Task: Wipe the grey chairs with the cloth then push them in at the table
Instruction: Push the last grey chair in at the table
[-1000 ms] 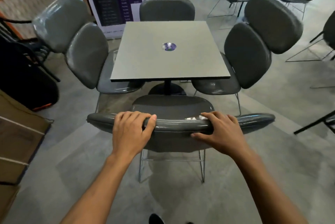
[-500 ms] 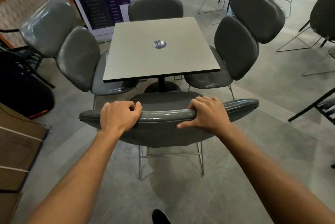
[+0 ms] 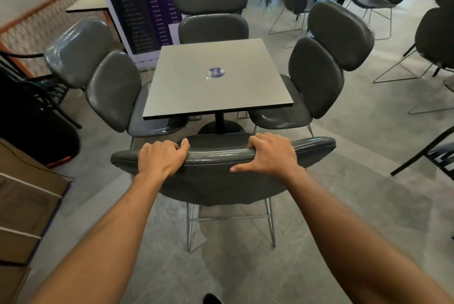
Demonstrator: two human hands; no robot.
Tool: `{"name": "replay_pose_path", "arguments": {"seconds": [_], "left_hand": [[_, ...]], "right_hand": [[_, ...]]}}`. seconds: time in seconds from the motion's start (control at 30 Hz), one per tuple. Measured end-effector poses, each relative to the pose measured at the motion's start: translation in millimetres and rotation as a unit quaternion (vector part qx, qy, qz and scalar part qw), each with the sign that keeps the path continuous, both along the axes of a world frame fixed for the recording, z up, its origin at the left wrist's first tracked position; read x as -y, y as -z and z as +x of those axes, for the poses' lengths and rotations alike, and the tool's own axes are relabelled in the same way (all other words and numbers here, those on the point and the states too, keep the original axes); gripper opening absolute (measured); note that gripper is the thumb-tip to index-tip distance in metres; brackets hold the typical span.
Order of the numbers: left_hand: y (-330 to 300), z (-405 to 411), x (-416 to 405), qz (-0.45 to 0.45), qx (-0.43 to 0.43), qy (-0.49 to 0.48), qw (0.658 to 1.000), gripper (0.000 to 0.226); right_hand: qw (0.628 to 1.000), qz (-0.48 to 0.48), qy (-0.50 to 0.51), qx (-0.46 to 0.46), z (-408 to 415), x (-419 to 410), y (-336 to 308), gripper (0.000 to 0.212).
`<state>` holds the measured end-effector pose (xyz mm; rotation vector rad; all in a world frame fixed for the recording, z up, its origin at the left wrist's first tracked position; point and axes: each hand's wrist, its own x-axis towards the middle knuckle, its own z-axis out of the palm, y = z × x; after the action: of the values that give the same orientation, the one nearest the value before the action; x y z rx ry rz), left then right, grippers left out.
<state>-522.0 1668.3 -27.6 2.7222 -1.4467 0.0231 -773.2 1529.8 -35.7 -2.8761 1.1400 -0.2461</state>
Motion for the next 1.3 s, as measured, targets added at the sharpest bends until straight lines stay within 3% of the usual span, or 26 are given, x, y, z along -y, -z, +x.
{"name": "replay_pose_path", "arguments": {"seconds": [0.17,0.4,0.8,1.3], "left_hand": [[2,-6,-12,-0.007,-0.008,-0.004,1.0,0.074],[8,-16,-27,-0.044,0.016,-0.022,0.999,0.075],[2,-7,1,-0.115,0.03,-0.011,0.993,0.064],[1,-7,-23,-0.123,0.01,-0.043,0.991,0.062]], "right_hand": [[1.0,0.021,-0.001,0.008,-4,-10,-1,0.08],[0.999,-0.015,-0.038,-0.004,-6,-6,4,0.08],[0.994,-0.084,-0.027,0.058,4,17,14,0.079],[1.0,-0.017,-0.014,0.022,12,-11,7,0.081]]}}
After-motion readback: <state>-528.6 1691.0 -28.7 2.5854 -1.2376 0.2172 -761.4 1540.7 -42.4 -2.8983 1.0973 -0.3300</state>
